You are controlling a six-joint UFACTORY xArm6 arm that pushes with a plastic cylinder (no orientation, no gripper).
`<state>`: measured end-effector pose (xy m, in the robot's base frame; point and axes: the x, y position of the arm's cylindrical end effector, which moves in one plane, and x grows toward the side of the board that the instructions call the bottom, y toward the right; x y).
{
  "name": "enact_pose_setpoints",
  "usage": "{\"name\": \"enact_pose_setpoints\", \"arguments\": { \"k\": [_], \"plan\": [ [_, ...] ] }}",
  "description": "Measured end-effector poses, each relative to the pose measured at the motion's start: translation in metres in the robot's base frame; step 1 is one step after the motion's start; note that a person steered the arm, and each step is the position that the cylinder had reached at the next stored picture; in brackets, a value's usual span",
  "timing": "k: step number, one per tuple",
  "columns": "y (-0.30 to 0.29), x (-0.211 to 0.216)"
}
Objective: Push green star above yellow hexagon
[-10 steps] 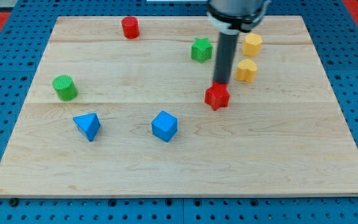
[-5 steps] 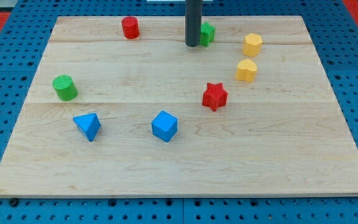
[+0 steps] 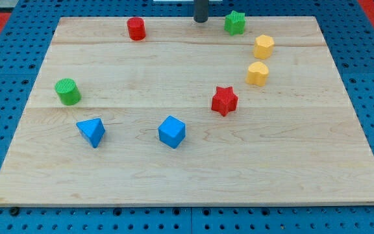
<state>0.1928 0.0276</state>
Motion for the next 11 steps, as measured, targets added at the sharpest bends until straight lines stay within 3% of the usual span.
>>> {"name": "enact_pose_setpoints", "arguments": {
  "k": [2,5,11],
  "plan": [
    [0.068,0.001],
    [0.115,0.0],
    [0.104,0.008]
  ]
}}
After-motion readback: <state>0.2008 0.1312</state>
